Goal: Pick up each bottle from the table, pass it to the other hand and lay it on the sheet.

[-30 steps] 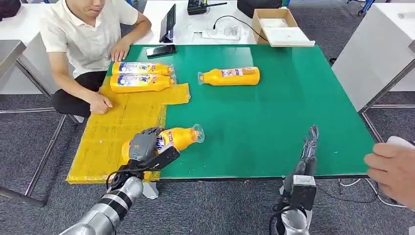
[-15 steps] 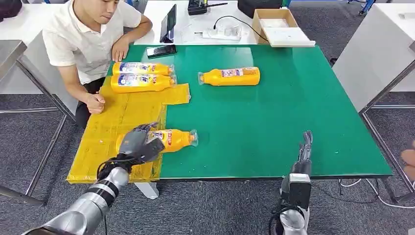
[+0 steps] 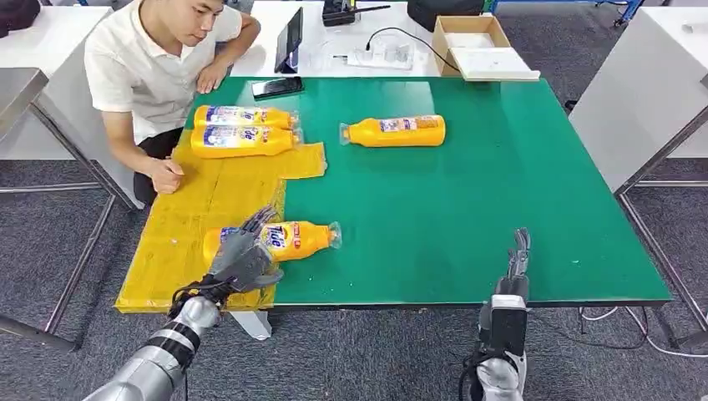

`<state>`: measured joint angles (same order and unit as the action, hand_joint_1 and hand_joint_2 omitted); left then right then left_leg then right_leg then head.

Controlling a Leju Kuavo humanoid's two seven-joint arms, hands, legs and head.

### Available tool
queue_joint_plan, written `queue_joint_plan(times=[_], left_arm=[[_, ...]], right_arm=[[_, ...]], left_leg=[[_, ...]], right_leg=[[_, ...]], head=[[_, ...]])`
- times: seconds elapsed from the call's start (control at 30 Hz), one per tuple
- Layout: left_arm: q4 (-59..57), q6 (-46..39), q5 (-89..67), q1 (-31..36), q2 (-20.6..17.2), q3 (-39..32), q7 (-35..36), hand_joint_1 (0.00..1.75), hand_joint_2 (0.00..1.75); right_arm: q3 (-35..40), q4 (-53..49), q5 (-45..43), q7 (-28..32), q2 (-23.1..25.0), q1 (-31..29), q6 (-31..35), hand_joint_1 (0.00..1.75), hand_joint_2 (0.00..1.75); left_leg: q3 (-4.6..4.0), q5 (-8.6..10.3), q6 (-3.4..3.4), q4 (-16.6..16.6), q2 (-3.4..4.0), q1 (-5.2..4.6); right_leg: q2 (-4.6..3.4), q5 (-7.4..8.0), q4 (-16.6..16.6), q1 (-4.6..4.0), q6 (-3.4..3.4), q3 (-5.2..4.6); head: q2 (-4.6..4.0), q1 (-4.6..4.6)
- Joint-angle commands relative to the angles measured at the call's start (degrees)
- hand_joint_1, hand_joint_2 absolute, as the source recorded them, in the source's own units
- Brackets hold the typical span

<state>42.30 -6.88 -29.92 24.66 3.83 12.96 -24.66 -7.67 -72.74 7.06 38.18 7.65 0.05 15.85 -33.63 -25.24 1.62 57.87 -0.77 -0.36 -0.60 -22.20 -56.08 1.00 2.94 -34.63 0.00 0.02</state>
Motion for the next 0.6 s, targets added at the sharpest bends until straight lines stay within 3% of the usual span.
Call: queue_joint_plan(times=[0.03, 0.17, 0.27, 0.37, 0.43, 0.6], left_arm=[[12.18, 3.95, 4.32, -5.82, -1.68, 4.60, -1.04, 0.00, 1.75], [17.88, 5.89, 11.38, -7.60, -1.51, 4.87, -3.73, 0.00, 1.75], [27.10, -4.23, 14.23, -10.85, 1.98, 3.55, -8.54, 0.00, 1.75], [36.28, -5.15, 22.23, -13.13, 3.36, 4.31, -9.75, 0.00, 1.75], [44.35, -8.90, 26.94, -15.60, 5.13, 4.02, -14.16, 0.00, 1.75], [51.97, -6.15, 33.92, -18.61, 3.53, 6.85, -11.96, 0.00, 1.75]], right_arm=[[-2.14, 5.07, 0.11, 1.82, 0.14, -1.49, 0.48, 0.00, 0.00], [-2.35, 4.91, 0.21, 1.82, 0.08, -1.32, 0.78, 0.00, 0.00], [-2.22, 3.51, 0.20, 1.82, 0.68, -0.46, 0.70, 0.00, 0.00], [-0.07, -0.17, -0.16, 1.82, 1.19, 0.94, 0.93, 0.00, 0.00], [2.64, -2.16, -0.03, 1.82, 1.08, 1.67, -0.34, 0.00, 0.00], [5.17, -3.66, 0.36, 1.82, 0.43, 2.60, 0.76, 0.00, 0.00]], left_leg=[[-0.02, -0.06, -0.06, -0.01, 0.11, 0.05], [-0.18, -0.08, -0.10, -0.01, 0.10, 0.08], [-0.31, -0.12, -0.09, 0.05, 0.06, 0.08], [-0.36, -0.14, -0.09, 0.09, 0.03, 0.10], [-0.62, -0.08, -0.03, 0.10, 0.02, 0.04], [-0.59, -0.17, -0.07, 0.12, 0.17, 0.07]], right_leg=[[-0.04, -0.02, 0.05, -0.06, -0.08, -0.02], [0.02, -0.06, 0.06, -0.09, -0.12, -0.16], [0.05, -0.10, 0.01, -0.09, -0.11, -0.26], [0.09, -0.13, -0.01, -0.12, -0.11, -0.33], [0.05, -0.06, -0.05, -0.05, -0.05, -0.57], [-0.05, -0.09, -0.05, -0.08, -0.10, -0.56]], head=[[0.00, -0.02], [-0.02, 0.00], [0.00, -0.02], [0.00, -0.02], [0.00, 0.00], [-0.02, -0.02]])
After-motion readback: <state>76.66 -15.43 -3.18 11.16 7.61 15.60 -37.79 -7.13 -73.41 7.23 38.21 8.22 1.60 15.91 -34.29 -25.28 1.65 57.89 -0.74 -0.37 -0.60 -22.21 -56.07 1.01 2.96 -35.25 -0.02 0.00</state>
